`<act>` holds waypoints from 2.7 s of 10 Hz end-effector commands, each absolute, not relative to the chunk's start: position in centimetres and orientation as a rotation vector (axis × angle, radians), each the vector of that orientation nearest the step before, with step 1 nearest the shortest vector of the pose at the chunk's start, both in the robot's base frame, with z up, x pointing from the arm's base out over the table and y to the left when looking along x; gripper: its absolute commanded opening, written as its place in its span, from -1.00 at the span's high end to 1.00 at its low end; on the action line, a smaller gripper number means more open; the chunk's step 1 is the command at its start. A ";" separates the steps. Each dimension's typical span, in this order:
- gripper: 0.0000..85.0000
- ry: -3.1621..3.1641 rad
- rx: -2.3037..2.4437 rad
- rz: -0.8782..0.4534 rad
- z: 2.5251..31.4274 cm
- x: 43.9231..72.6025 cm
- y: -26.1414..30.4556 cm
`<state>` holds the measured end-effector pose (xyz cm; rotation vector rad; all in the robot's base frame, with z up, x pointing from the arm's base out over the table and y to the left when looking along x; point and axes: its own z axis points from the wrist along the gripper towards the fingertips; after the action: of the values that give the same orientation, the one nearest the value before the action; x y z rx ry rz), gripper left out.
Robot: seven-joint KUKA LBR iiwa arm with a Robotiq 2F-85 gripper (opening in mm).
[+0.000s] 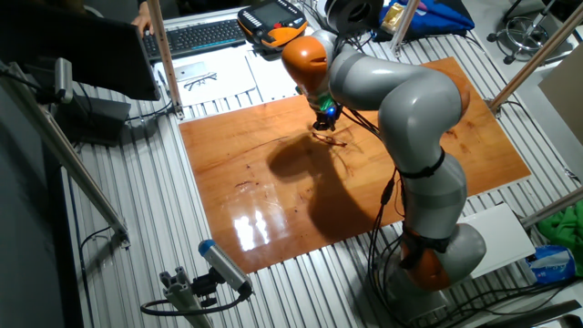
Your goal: Unfold the leg of the glasses (with one hand)
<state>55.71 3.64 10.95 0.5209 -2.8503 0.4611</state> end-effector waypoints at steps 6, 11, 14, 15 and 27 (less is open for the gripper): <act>1.00 -2.849 0.500 0.435 10.4 55.6 3.3; 1.00 -2.850 0.475 0.457 10.4 55.5 3.5; 1.00 -2.860 0.463 0.479 10.1 55.3 3.8; 1.00 -2.871 0.466 0.469 10.1 55.3 3.8; 1.00 -2.829 0.516 0.495 9.0 56.3 3.4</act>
<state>56.42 3.41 8.96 0.5215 -2.8273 0.4956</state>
